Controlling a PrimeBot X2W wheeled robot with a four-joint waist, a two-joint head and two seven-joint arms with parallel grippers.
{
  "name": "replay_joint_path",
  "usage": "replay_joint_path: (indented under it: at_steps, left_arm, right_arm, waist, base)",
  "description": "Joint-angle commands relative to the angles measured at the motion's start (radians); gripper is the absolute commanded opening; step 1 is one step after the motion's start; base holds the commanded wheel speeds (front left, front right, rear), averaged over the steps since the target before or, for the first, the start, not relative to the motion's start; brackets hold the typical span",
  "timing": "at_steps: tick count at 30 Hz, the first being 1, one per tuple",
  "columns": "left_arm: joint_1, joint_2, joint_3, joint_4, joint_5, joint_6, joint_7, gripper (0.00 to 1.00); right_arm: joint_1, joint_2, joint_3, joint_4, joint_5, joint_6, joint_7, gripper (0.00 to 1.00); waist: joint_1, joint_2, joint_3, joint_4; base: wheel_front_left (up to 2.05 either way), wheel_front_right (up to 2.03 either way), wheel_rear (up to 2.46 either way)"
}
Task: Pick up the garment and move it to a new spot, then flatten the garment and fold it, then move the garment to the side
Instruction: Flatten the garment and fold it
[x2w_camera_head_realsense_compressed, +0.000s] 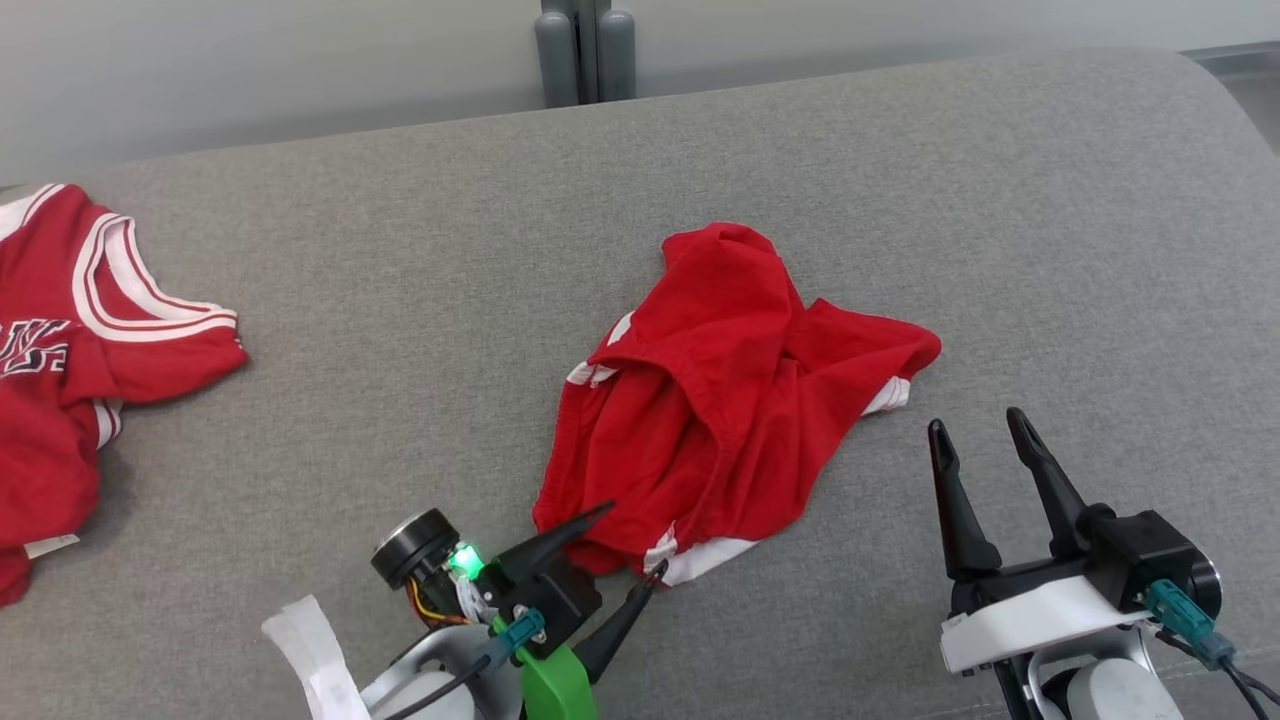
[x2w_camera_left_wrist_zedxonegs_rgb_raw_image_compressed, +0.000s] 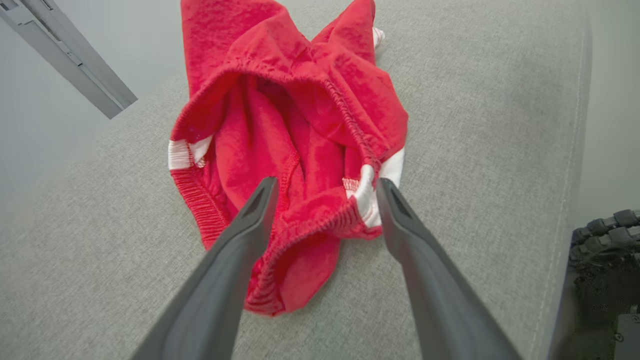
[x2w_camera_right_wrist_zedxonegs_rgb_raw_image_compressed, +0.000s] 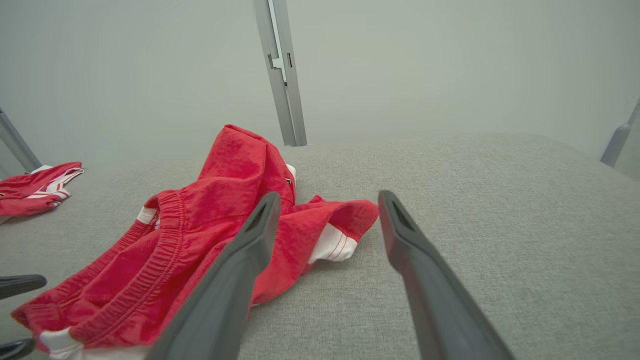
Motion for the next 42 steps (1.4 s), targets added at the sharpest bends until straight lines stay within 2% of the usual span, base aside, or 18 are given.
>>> replay_joint_path:
  at_steps: [1,12,13,14,15,16,21,25,36,39,42]
  left_arm:
    - [-0.022,0.01,-0.007,-0.003,-0.007,-0.004,0.018,1.0]
    - [-0.026,0.059,-0.039,-0.041,-0.076,-0.011,0.13,1.0]
    - [-0.028,0.065,-0.047,-0.047,-0.075,-0.01,0.134,0.62]
    - [-0.03,0.068,-0.051,-0.052,-0.074,-0.011,0.134,0.46]
    - [-0.034,0.071,-0.054,-0.058,-0.075,-0.011,0.131,0.08]
    - [-0.037,0.074,-0.06,-0.06,-0.076,-0.011,0.133,0.0]
    - [-0.056,0.085,-0.08,-0.075,-0.072,-0.012,0.134,0.0]
    - [-0.062,0.098,-0.08,-0.091,-0.082,-0.012,0.095,0.0]
    - [0.102,0.075,0.14,-0.132,-0.431,-0.006,-0.108,0.0]
    - [0.123,0.05,0.213,-0.12,-0.511,-0.007,-0.139,0.0]
    - [0.11,0.029,0.249,-0.098,-0.539,-0.009,-0.15,0.0]
  right_arm:
    - [-0.007,-0.003,0.002,0.002,0.006,0.0,0.0,1.0]
    - [-0.013,0.0,-0.006,0.003,0.015,0.0,0.0,1.0]
    - [-0.014,0.001,-0.005,0.003,0.016,0.0,0.0,1.0]
    - [-0.015,0.001,-0.005,0.004,0.017,0.0,0.0,1.0]
    - [-0.015,0.001,-0.005,0.004,0.017,0.0,0.0,1.0]
    - [-0.016,0.001,-0.007,0.004,0.018,0.0,0.0,1.0]
    - [-0.015,0.002,-0.015,0.005,0.019,0.0,0.0,1.0]
    - [-0.011,0.002,-0.019,0.009,0.017,0.0,0.0,1.0]
    - [-0.028,-0.015,-0.005,0.056,0.06,0.0,0.0,1.0]
    - [-0.045,-0.022,0.003,0.126,0.121,0.0,0.0,1.0]
    - [-0.078,-0.059,0.038,0.219,0.152,0.0,0.0,1.0]
  waist:
    - [0.0,0.0,0.012,-0.021]
    - [0.0,0.0,0.029,-0.068]
    - [0.0,0.0,0.03,-0.071]
    - [0.0,0.0,0.031,-0.072]
    - [0.0,0.0,0.033,-0.074]
    - [0.0,0.0,0.034,-0.075]
    - [0.0,0.0,0.037,-0.069]
    - [0.0,0.0,0.037,-0.053]
    - [0.0,0.0,0.036,0.028]
    - [0.0,0.0,0.042,0.053]
    - [0.0,0.0,0.049,0.077]
  base:
    - [0.0,0.0,0.0]
    - [0.0,0.0,0.0]
    - [0.0,0.0,0.0]
    - [0.0,0.0,0.0]
    - [0.0,0.0,0.0]
    - [0.0,0.0,0.0]
    - [0.0,0.0,0.0]
    - [0.0,0.0,0.0]
    - [0.0,0.0,0.0]
    - [0.0,0.0,0.0]
    - [0.0,0.0,0.0]
